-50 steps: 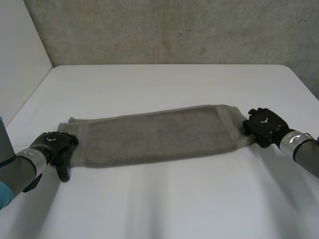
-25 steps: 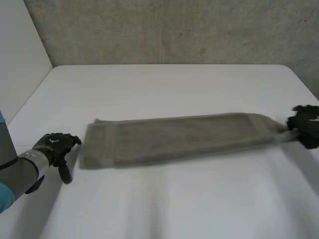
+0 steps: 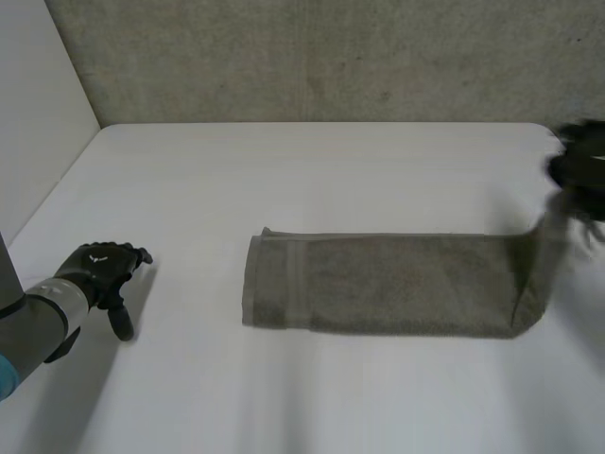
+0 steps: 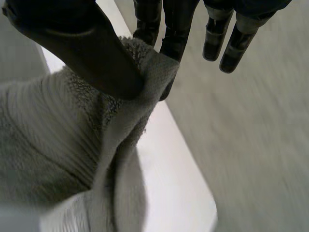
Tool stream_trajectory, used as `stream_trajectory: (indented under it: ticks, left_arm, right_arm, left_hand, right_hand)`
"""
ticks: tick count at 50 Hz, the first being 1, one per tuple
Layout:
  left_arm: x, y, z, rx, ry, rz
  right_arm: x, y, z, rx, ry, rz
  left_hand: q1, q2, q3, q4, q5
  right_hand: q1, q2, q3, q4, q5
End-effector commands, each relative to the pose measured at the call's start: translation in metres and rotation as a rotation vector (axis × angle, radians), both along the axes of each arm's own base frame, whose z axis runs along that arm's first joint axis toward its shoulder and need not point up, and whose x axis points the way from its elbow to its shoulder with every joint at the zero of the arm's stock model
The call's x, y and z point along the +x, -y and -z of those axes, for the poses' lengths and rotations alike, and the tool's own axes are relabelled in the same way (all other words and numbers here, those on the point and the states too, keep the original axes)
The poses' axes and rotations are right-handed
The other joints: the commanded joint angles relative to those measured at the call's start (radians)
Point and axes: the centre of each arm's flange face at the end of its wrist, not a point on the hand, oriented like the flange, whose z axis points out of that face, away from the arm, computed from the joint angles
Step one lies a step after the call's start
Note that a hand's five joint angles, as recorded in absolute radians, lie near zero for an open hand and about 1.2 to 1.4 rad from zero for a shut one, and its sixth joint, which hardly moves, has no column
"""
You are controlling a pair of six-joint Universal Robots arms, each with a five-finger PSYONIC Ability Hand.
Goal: Fold the towel.
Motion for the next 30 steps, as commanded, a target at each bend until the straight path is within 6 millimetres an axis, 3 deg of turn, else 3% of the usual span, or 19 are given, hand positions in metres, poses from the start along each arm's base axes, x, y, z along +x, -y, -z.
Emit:
stream_trajectory:
  ticks: [1, 2, 4, 5, 6, 7, 9, 10, 12, 13, 14, 15, 16, 17, 18, 19, 26, 30]
  left_arm:
    - [0.0, 0.0, -0.01, -0.03, -0.004, 0.0]
    - [-0.001, 0.0, -0.013, -0.043, -0.005, 0.002]
    - [-0.001, 0.0, -0.016, -0.055, -0.007, 0.001]
    - [-0.002, 0.0, -0.019, -0.065, -0.008, 0.006]
    - [-0.004, 0.0, -0.023, -0.079, -0.011, 0.011]
    - [-0.004, 0.0, -0.023, -0.079, -0.011, 0.011]
    - [-0.005, -0.001, -0.025, -0.086, -0.012, 0.016]
    - [-0.006, 0.0, -0.027, -0.094, -0.013, 0.017]
    - [-0.007, -0.001, -0.029, -0.1, -0.014, 0.021]
    - [-0.009, -0.001, -0.03, -0.104, -0.014, 0.028]
    - [-0.012, -0.003, -0.031, -0.106, -0.015, 0.037]
    - [-0.012, -0.003, -0.031, -0.106, -0.015, 0.037]
    - [-0.015, -0.004, -0.031, -0.108, -0.02, 0.047]
    - [-0.015, -0.004, -0.031, -0.108, -0.02, 0.047]
    - [-0.019, -0.005, -0.032, -0.111, -0.026, 0.056]
    - [-0.023, -0.007, -0.033, -0.112, -0.033, 0.065]
    - [-0.041, -0.013, -0.04, -0.131, -0.066, 0.116]
    - [-0.059, -0.019, -0.046, -0.145, -0.099, 0.163]
  right_arm:
    - [0.119, -0.044, -0.006, -0.054, 0.02, -0.261]
    - [0.119, -0.044, -0.006, -0.054, 0.02, -0.262]
    - [0.17, -0.066, 0.008, -0.048, 0.013, -0.356]
    - [0.17, -0.067, 0.008, -0.048, 0.013, -0.356]
    - [0.194, -0.082, 0.013, -0.04, 0.013, -0.404]
    - [0.194, -0.082, 0.013, -0.04, 0.013, -0.405]
    - [0.231, -0.111, 0.027, -0.026, 0.006, -0.49]
    - [0.231, -0.111, 0.027, -0.025, 0.006, -0.491]
    - [0.255, -0.131, 0.047, 0.001, -0.009, -0.548]
    - [0.255, -0.131, 0.047, 0.001, -0.009, -0.548]
    - [0.262, -0.137, 0.06, 0.025, -0.021, -0.564]
    - [0.262, -0.137, 0.06, 0.025, -0.021, -0.564]
    - [0.267, -0.143, 0.072, 0.048, -0.036, -0.577]
    - [0.27, -0.148, 0.081, 0.068, -0.048, -0.585]
    - [0.27, -0.148, 0.081, 0.069, -0.049, -0.585]
    - [0.27, -0.15, 0.084, 0.073, -0.054, -0.579]
    - [0.252, -0.131, 0.087, 0.097, -0.078, -0.427]
    - [0.211, -0.106, 0.061, 0.103, -0.035, -0.289]
  left_hand:
    - [-0.099, -0.061, -0.043, -0.05, -0.052]
    - [-0.099, -0.061, -0.043, -0.05, -0.052]
    - [-0.099, -0.061, -0.043, -0.05, -0.052]
    - [-0.099, -0.061, -0.043, -0.05, -0.052]
    - [-0.1, -0.062, -0.043, -0.05, -0.053]
    - [-0.1, -0.062, -0.043, -0.05, -0.053]
    - [-0.099, -0.061, -0.043, -0.05, -0.052]
    - [-0.099, -0.061, -0.043, -0.05, -0.052]
    - [-0.099, -0.061, -0.043, -0.05, -0.052]
    - [-0.099, -0.061, -0.043, -0.05, -0.052]
    - [-0.1, -0.062, -0.043, -0.05, -0.053]
    - [-0.1, -0.062, -0.043, -0.05, -0.053]
    - [-0.099, -0.061, -0.043, -0.05, -0.052]
    - [-0.099, -0.061, -0.043, -0.05, -0.052]
    - [-0.099, -0.061, -0.043, -0.05, -0.052]
    - [-0.1, -0.062, -0.043, -0.05, -0.053]
    - [-0.099, -0.061, -0.043, -0.05, -0.052]
    - [-0.099, -0.061, -0.043, -0.05, -0.052]
  right_hand:
    - [0.089, 0.096, -0.007, -0.06, 0.061]
    - [0.089, 0.096, -0.007, -0.06, 0.061]
    - [0.089, 0.096, -0.007, -0.06, 0.061]
    - [0.089, 0.096, -0.007, -0.06, 0.061]
    - [0.089, 0.096, -0.007, -0.06, 0.061]
    - [0.089, 0.096, -0.007, -0.06, 0.061]
    - [0.089, 0.096, -0.007, -0.06, 0.061]
    - [0.089, 0.096, -0.007, -0.06, 0.061]
    - [0.089, 0.096, -0.007, -0.06, 0.061]
    - [0.089, 0.096, -0.007, -0.06, 0.061]
    - [0.089, 0.096, -0.007, -0.06, 0.061]
    - [0.089, 0.096, -0.007, -0.06, 0.061]
    - [-0.105, -0.098, -0.007, -0.06, -0.133]
    - [-0.743, -0.736, -0.007, -0.06, -0.772]
    - [-0.75, -0.742, -0.007, -0.06, -0.778]
    - [-1.133, -1.126, -0.007, -0.06, -1.161]
    - [-1.133, -1.126, -0.007, -0.06, -1.161]
    - [-1.133, -1.126, -0.007, -0.06, -1.161]
